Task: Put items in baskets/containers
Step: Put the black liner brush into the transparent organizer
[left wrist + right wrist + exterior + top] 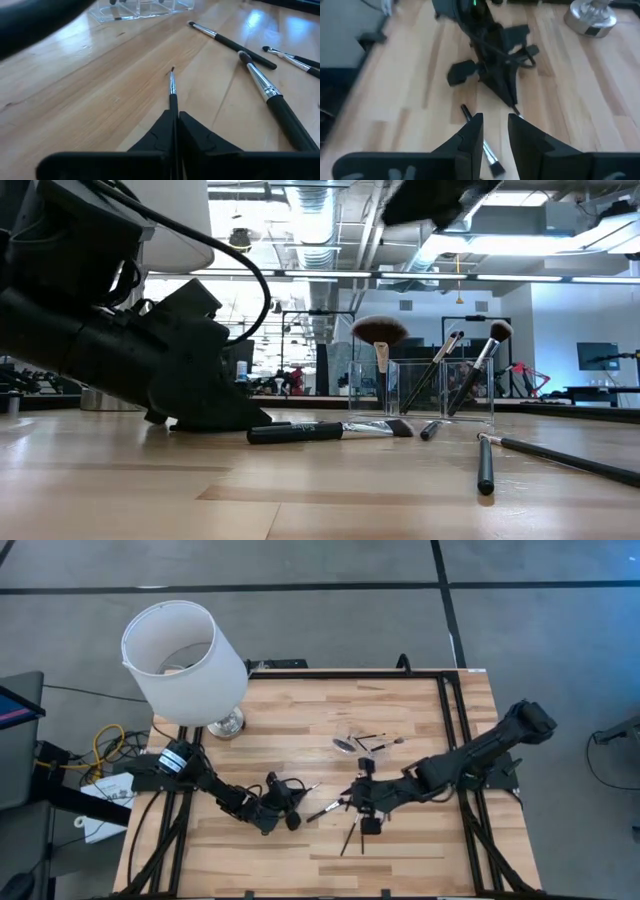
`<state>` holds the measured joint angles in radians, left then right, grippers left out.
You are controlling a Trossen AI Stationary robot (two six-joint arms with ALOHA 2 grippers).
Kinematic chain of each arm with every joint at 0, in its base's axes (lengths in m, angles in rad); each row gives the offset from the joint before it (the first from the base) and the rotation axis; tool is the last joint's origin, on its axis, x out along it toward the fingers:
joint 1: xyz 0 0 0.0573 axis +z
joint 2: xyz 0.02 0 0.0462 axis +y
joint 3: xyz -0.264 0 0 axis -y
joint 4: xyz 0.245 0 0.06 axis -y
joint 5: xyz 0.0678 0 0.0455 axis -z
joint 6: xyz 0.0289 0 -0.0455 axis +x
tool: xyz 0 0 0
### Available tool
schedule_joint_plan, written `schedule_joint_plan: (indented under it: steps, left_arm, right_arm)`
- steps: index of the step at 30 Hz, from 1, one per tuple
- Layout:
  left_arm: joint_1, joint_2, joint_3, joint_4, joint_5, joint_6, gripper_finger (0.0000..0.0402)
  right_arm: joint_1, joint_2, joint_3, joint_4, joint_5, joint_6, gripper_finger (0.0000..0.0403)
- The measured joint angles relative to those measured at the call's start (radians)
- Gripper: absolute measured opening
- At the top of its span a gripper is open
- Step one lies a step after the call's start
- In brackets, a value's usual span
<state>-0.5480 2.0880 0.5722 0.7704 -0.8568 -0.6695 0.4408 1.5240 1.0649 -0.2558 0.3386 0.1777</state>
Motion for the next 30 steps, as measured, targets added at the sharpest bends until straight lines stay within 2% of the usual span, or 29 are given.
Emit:
schedule_joint_plan:
  steps: [2,8,13,17,21,25,30]
  left_arm:
    - [0.000,-0.005,-0.002,0.006,0.005,0.006,0.0018]
    - [0.010,-0.120,-0.021,-0.045,0.119,0.128,0.0015]
    - [0.050,-0.173,-0.050,-0.047,0.211,0.160,0.0012]
    - [0.061,-0.169,-0.061,-0.034,0.224,0.160,0.0013]
    - [0.056,-0.169,-0.061,-0.033,0.224,0.160,0.0012]
    - [0.051,-0.168,-0.061,-0.034,0.219,0.161,0.0012]
    - [0.050,-0.168,-0.061,-0.026,0.206,0.165,0.0012]
  right_arm:
    - [-0.007,0.067,-0.001,0.028,0.000,-0.043,0.0082]
    - [-0.062,0.283,-0.002,0.147,-0.038,-0.095,0.0096]
    - [-0.131,0.407,0.022,0.234,-0.112,-0.179,0.0138]
    - [-0.183,0.481,0.055,0.293,-0.135,-0.172,0.0176]
    - [-0.213,0.526,0.056,0.330,-0.157,-0.176,0.0196]
    - [-0.214,0.552,0.060,0.372,-0.164,-0.170,0.0192]
    - [-0.214,0.550,0.060,0.373,-0.171,-0.175,0.0160]
